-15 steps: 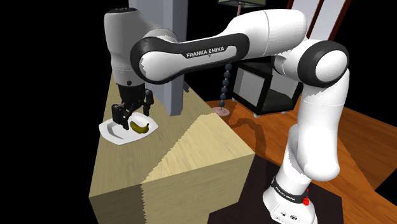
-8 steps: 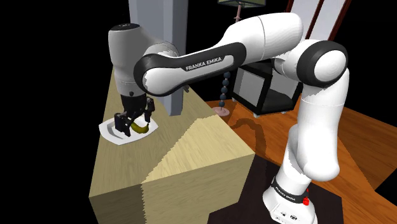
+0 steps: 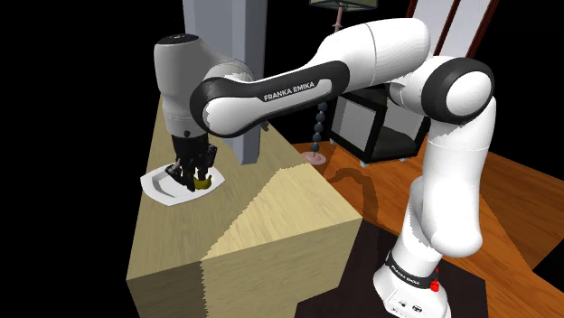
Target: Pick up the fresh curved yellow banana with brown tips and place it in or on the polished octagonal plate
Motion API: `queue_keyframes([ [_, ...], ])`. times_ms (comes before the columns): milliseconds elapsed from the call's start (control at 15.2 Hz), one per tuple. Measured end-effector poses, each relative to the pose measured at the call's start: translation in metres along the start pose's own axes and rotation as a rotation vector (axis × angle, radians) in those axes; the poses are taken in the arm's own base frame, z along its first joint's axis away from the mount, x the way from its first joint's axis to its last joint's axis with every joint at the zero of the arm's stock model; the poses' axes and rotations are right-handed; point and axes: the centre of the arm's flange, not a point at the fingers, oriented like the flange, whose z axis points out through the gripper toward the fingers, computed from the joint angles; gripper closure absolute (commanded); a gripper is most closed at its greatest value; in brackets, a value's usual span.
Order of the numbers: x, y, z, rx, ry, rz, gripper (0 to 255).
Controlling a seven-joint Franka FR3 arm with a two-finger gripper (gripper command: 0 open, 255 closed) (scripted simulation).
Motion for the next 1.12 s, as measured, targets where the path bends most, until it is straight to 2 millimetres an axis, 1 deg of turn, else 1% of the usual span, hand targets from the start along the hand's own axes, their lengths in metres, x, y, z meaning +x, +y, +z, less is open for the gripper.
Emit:
queue_keyframes([
  [528,0.000,0.000,0.000,0.000,0.000,0.000,255],
  [594,0.001,0.001,-0.002,0.000,0.000,0.000,255],
  [660,0.001,0.000,-0.005,0.000,0.000,0.000,255],
  [1122,0.006,0.006,-0.042,0.000,0.000,0.000,255],
])
